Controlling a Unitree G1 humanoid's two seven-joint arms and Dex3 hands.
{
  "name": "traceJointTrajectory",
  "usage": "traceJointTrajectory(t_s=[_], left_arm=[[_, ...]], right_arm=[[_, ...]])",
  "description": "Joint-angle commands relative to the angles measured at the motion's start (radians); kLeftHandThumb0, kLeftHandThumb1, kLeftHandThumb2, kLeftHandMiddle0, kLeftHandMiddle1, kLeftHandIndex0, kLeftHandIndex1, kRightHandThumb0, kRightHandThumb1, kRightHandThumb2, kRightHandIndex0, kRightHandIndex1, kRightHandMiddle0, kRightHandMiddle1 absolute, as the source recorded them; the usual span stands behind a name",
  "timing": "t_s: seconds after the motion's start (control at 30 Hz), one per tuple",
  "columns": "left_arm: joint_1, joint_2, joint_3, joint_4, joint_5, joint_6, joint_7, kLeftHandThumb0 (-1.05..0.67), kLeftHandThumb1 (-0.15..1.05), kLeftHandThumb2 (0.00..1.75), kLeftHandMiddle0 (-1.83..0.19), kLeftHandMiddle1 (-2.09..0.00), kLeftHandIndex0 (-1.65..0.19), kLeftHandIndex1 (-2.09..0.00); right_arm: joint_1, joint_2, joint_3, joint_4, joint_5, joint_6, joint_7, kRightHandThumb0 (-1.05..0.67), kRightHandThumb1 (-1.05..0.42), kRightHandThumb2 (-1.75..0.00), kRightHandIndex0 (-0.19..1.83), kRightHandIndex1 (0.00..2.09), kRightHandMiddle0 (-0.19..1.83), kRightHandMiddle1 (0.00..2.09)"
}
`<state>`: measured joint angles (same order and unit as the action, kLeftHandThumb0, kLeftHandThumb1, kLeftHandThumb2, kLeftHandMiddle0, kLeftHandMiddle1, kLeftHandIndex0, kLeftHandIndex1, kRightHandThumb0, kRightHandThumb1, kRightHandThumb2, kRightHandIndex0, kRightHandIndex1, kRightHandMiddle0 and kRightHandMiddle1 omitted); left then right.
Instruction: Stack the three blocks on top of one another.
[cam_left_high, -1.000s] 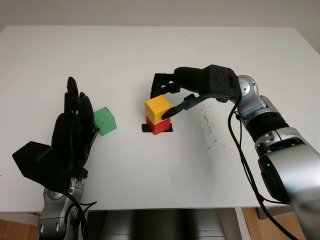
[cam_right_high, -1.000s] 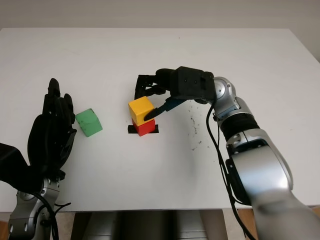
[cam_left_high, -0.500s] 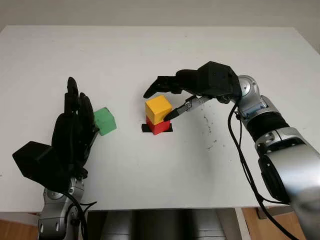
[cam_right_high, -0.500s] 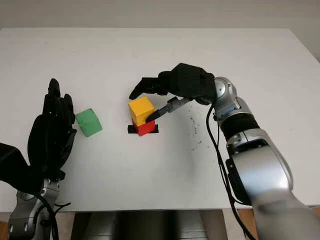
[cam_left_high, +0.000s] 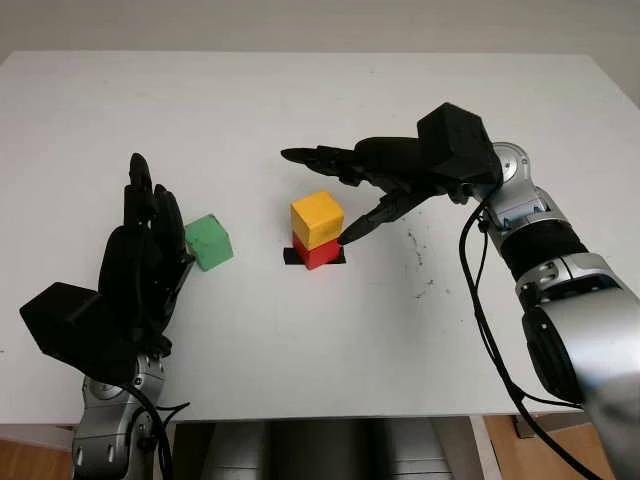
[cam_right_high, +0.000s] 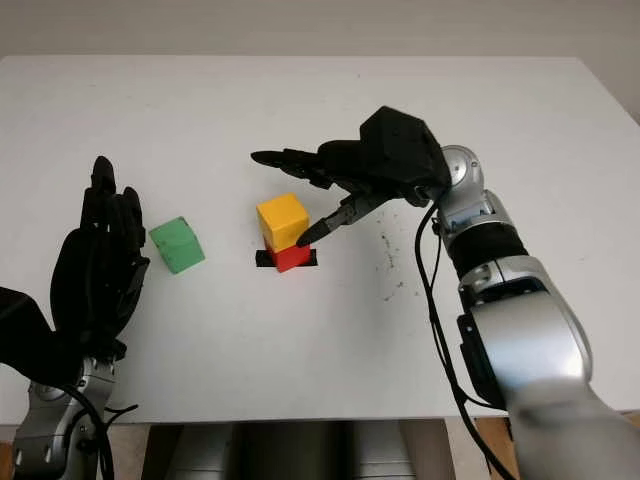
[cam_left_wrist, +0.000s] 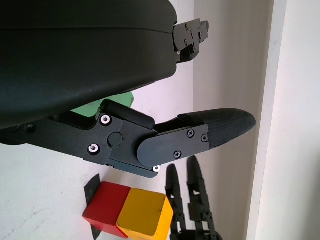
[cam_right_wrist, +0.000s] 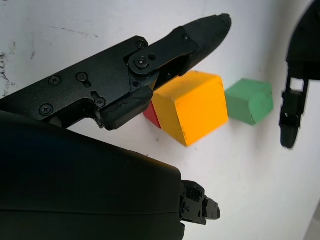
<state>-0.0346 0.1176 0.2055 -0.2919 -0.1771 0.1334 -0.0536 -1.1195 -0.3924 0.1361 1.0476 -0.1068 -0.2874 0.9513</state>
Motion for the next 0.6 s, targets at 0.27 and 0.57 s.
traceJointTrajectory(t_s=[0.27,0.57], left_arm=[[0.027,0.014,0.012,-0.03,-0.003,-0.006,-0.008,-0.73,1.05,0.64,0.19,0.0,0.19,0.0],[0.018,0.084,0.041,-0.068,0.014,0.046,-0.019,-0.73,1.05,0.57,0.17,-0.02,0.18,-0.01]], right_arm=[[0.283,0.046,-0.201,-0.371,0.223,0.155,-0.263,-0.87,-1.05,-0.71,-0.19,0.0,-0.19,0.0],[0.489,0.079,-0.266,-0.583,0.313,0.257,-0.4,-0.81,-1.05,-0.76,-0.19,0.0,-0.19,0.0]])
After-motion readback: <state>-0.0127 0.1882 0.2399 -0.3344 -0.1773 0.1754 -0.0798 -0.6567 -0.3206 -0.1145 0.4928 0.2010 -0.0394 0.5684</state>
